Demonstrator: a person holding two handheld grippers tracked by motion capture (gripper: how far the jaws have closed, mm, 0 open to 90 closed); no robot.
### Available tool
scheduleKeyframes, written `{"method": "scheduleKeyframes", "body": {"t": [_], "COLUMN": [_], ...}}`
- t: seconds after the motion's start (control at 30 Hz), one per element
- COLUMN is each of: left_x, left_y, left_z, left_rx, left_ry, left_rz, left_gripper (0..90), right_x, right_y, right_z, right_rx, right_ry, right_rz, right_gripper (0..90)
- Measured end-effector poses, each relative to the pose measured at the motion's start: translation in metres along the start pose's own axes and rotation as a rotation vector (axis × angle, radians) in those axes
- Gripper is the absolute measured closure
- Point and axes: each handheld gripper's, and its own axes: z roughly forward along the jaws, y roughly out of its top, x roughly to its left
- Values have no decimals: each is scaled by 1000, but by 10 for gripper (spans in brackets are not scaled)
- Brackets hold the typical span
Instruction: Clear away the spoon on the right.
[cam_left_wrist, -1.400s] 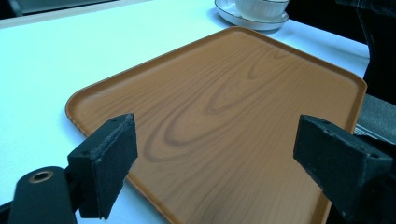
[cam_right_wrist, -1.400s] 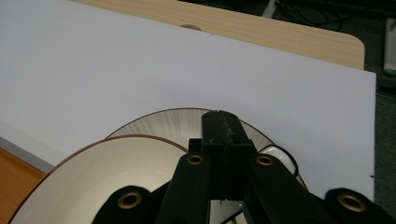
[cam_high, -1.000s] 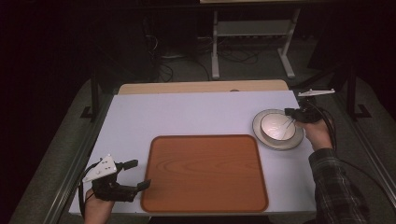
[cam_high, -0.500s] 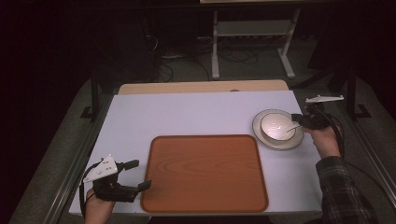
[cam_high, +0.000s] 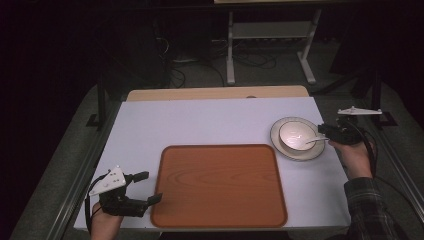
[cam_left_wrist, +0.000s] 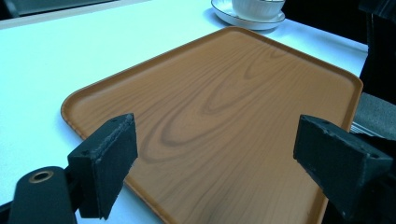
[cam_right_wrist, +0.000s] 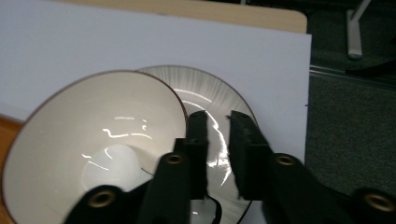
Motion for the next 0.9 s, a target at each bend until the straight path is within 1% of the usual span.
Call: {"method": "scheduleKeyframes", "body": {"t": [0.03,0.07,0.1,0.13,0.2,0.33,0.37,0.43,0.57,0.6,0.67,0.7,0.8,0.9], "left_x": [0,0,0,0,0,-1,0,0,0,0,0,0,0,0], "left_y": [0,0,0,0,0,0,0,0,1,1,1,1,2,3], "left_z": [0,0,0,1,1,0,0,-1,1,1,1,2,3,6], "left_rx": [0,-2,-3,0,1,-4,-7,-9,-9,-8,-11,-12,-14,-5], "left_ry": [0,0,1,0,-1,-4,-5,-4,-8,-9,-12,-12,-22,-26], "left_rz": [0,-2,-3,-1,-1,-3,-4,-5,-3,-1,0,0,5,13], "left_gripper": [133,133,133,133,133,133,133,133,133,133,133,133,133,132], "right_x": [1,3,5,7,10,17,19,21,28,29,29,29,27,23], "right_y": [0,0,-1,-2,-6,-16,-19,-24,-35,-37,-40,-41,-44,-47], "right_z": [-3,-8,-11,-15,-21,-31,-33,-35,-35,-35,-35,-35,-31,-24], "right_rx": [-9,-21,-24,-26,-36,-82,-93,-110,-124,-129,-146,-153,-155,-145], "right_ry": [-3,-24,-35,-33,-15,-26,-37,-15,-7,-2,1,3,-8,3], "right_rz": [9,17,22,35,60,73,73,79,75,83,99,99,109,125], "right_gripper": [604,534,504,452,439,354,347,336,294,288,289,288,284,283]}}
